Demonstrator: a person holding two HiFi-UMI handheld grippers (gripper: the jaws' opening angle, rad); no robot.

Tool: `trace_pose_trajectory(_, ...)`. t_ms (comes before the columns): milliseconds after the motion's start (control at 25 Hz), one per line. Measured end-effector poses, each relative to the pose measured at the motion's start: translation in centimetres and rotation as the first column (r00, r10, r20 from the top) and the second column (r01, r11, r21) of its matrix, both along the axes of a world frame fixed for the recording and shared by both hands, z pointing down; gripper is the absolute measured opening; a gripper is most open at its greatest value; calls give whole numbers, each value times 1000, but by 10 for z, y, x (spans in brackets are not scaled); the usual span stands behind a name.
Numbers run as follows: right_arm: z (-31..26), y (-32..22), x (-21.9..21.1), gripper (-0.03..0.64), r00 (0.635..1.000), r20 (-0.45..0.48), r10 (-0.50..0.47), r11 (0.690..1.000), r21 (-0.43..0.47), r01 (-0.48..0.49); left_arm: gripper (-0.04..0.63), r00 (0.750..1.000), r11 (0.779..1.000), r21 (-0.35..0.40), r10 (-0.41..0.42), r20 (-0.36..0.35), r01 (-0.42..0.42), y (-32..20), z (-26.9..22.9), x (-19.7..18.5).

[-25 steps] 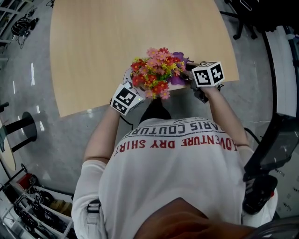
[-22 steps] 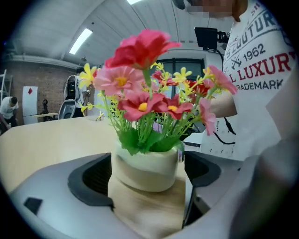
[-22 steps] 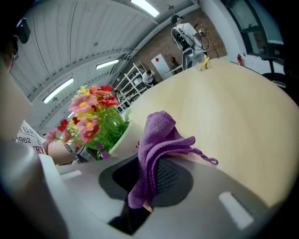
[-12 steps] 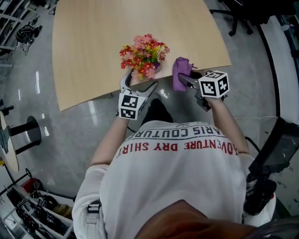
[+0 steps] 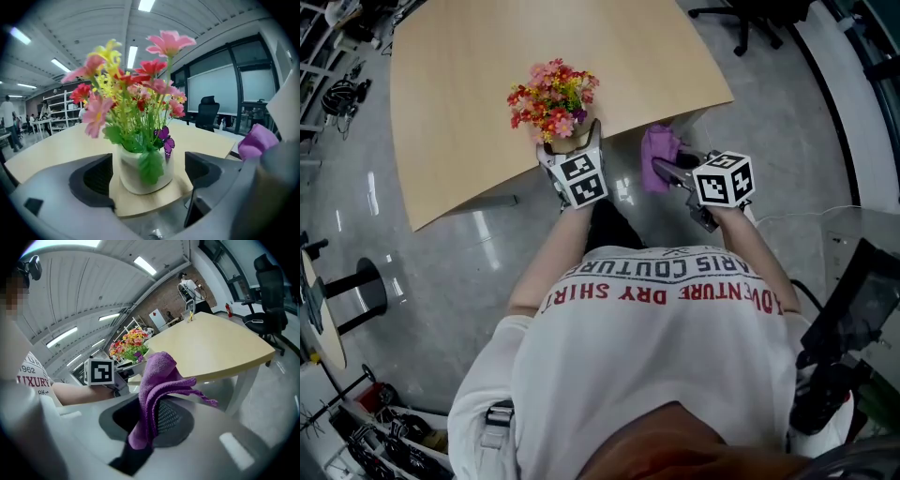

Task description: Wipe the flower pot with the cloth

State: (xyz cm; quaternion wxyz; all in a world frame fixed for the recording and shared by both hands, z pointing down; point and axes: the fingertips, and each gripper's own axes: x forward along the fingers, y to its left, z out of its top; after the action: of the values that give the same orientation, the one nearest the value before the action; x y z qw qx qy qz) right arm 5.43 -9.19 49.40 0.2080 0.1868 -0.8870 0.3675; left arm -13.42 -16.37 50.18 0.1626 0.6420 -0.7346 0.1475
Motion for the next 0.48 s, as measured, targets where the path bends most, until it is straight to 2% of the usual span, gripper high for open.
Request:
trace_pose_trajectory(200, -2, 12, 21, 51, 1000, -8, 10, 1000, 16, -9, 462, 996, 997, -6, -76, -37, 76, -11, 4, -1)
trace_pose_trajectory(240, -1, 14, 27, 50, 1000, -12, 14, 1000, 18, -14, 411, 995, 996, 0, -94, -42, 94, -11, 4, -1)
trace_pose_trajectory(280, 0, 17, 32, 51, 1000, -16, 18, 1000, 18, -18, 405, 994, 995, 8, -104, -43, 104, -11, 5, 0)
trace_pose_trajectory(480, 6, 24, 46, 51, 999, -28, 30, 999, 14, -30, 402, 996, 996, 37, -81, -29, 82, -12, 9, -1)
